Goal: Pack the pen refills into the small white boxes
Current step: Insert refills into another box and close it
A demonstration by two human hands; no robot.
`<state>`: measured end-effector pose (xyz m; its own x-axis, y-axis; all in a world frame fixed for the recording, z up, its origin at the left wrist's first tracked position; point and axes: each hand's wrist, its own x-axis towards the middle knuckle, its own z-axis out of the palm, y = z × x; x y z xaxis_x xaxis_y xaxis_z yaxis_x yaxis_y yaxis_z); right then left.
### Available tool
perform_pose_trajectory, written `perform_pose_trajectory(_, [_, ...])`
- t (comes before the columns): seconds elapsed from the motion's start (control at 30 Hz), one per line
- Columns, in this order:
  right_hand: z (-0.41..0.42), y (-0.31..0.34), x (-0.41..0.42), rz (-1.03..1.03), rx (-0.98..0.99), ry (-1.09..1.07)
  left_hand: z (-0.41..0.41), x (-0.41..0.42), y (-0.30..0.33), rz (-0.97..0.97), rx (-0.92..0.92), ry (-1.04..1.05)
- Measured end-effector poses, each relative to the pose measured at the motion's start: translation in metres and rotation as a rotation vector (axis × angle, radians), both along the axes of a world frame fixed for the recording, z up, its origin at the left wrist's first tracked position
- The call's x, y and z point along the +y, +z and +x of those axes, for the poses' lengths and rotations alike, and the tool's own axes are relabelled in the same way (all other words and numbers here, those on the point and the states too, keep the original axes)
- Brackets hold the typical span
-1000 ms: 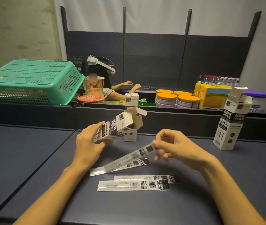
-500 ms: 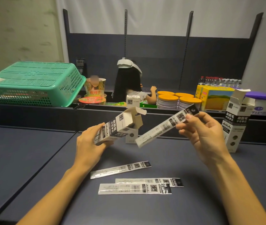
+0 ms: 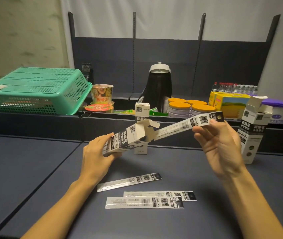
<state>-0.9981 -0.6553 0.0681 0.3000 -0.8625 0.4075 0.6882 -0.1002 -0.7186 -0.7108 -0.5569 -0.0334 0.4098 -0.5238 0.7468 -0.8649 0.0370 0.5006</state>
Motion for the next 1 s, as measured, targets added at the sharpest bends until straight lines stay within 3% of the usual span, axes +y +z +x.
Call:
perform_pose_trajectory(0.27, [-0.001,0.002,0.003,-0.012,-0.008,-0.005,0.002,-0.001,0.0,-0.026,-0.001,0.099])
perform_pose_trajectory(0.67, [0.016,-0.008,0.006,0.016,0.038,0.019,-0.002,-0.002,0.0,0.008,-0.032,0.01])
perform_pose_trajectory(0.87, [0.035,-0.024,0.011,-0.035,0.27,0.058,-0.001,-0.002,0.0,0.007,-0.033,0.011])
perform_pose_trajectory(1.0, [0.046,-0.037,0.011,-0.23,0.432,-0.103,-0.002,-0.002,-0.001,0.018,-0.05,-0.004])
